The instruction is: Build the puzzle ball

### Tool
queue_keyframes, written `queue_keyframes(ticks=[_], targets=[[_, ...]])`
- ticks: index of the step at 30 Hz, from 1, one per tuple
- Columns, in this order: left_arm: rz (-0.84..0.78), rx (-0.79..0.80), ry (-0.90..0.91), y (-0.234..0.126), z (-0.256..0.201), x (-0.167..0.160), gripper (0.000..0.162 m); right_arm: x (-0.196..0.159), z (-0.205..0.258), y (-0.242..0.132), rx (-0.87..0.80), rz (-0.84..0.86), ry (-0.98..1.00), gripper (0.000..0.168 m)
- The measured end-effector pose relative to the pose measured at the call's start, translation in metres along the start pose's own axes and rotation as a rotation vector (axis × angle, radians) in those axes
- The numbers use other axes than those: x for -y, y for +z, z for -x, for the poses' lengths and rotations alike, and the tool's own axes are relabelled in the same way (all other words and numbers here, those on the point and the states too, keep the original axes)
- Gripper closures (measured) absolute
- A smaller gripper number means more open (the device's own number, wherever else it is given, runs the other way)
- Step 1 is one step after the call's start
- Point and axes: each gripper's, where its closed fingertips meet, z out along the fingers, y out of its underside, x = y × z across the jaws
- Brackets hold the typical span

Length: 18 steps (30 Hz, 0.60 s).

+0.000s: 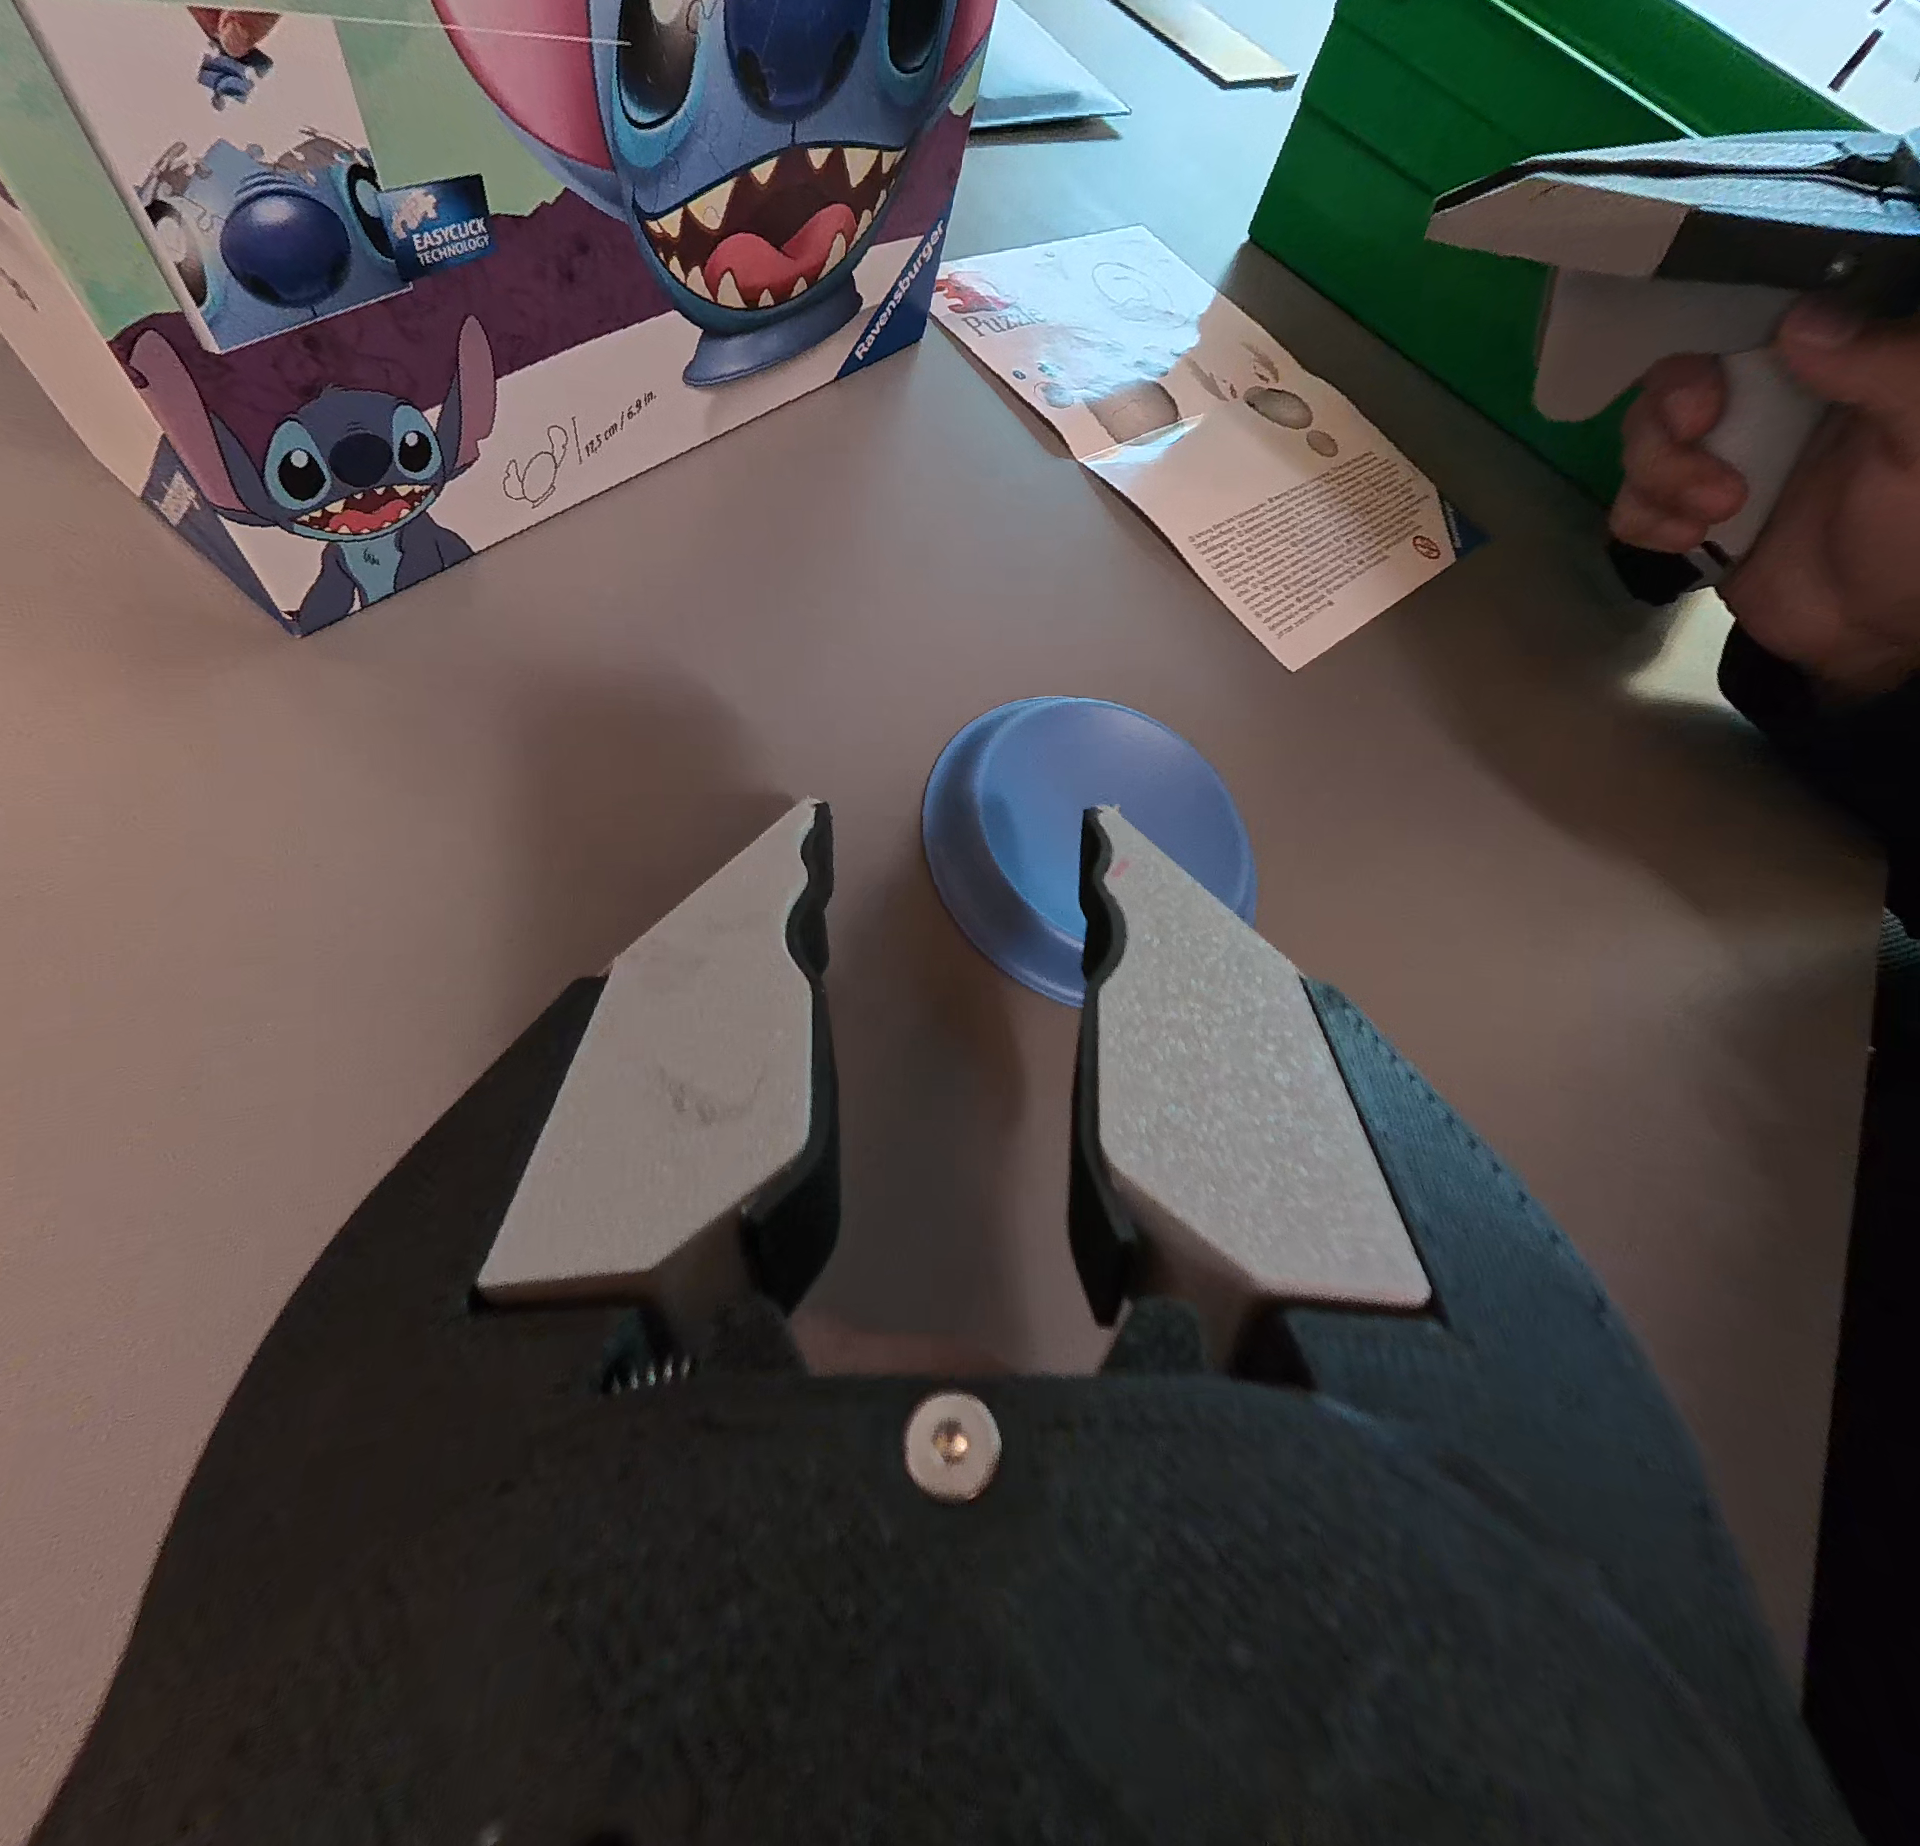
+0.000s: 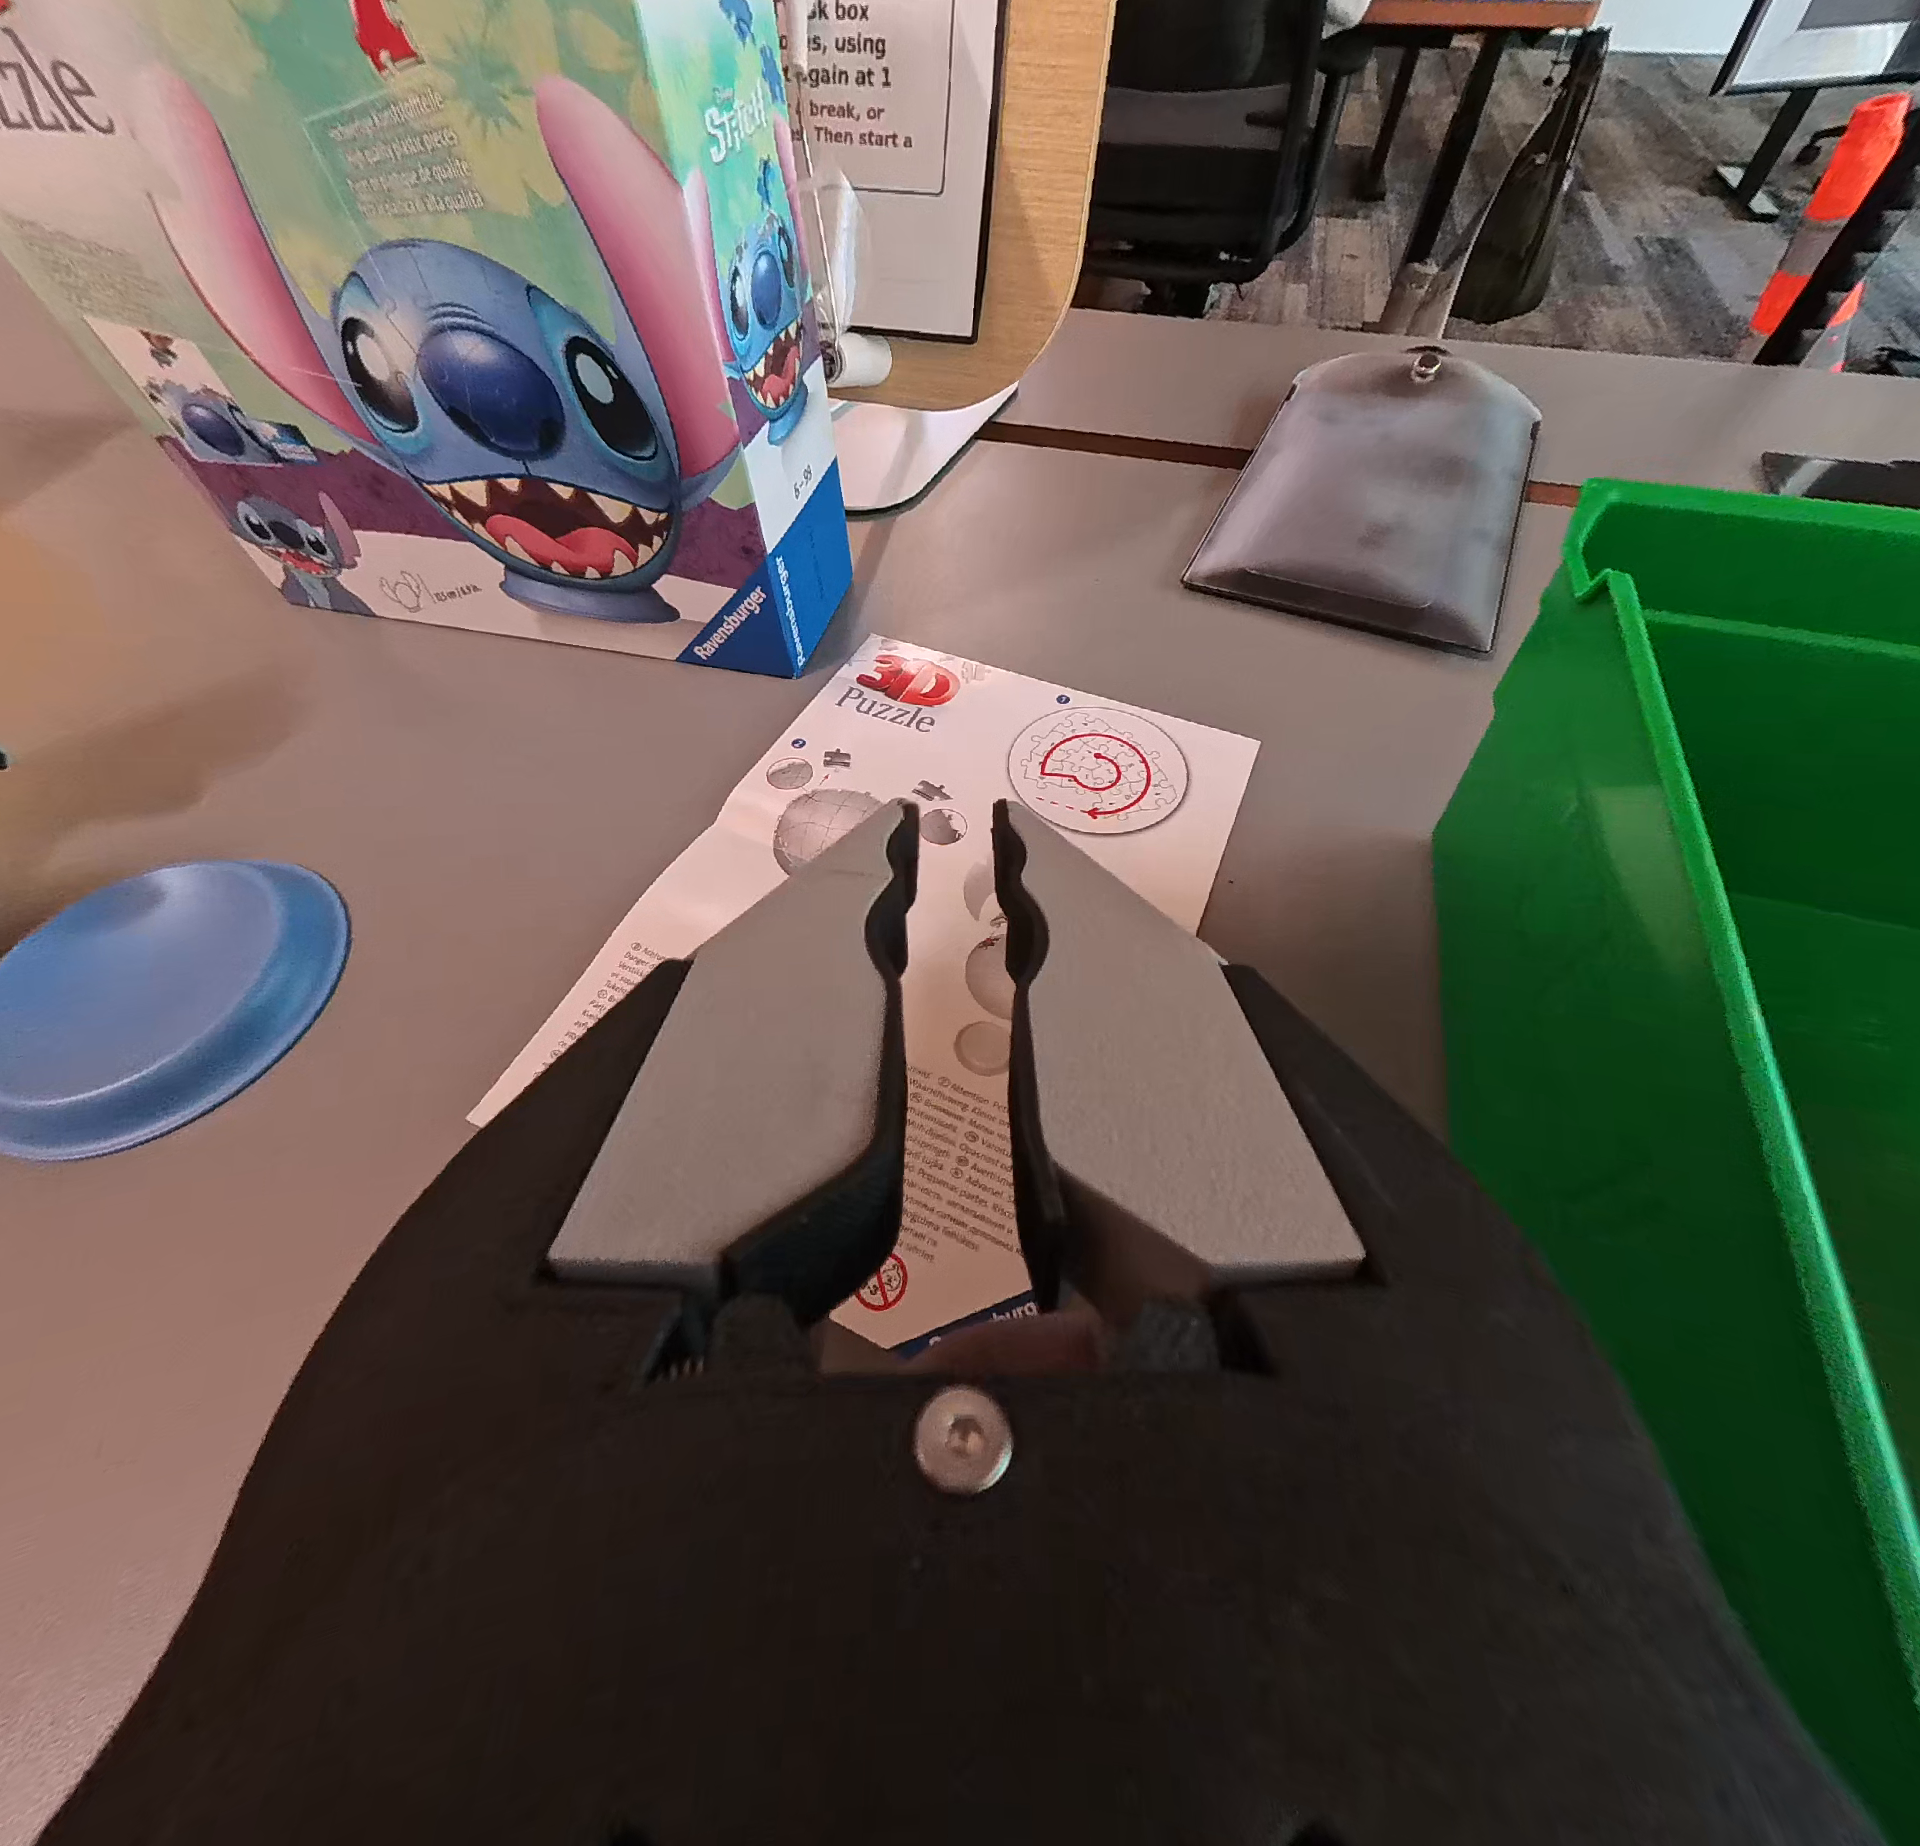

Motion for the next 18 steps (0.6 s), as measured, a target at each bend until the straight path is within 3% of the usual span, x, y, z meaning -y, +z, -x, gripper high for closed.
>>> queue_keyframes(ticks=[18], targets=[[0.008, -0.006, 0.008, 0.0010, -0.0025, -0.0016, 0.116, -0.0002, -0.0001, -0.0001, 0.004, 0.004, 0.004, 0.156]])
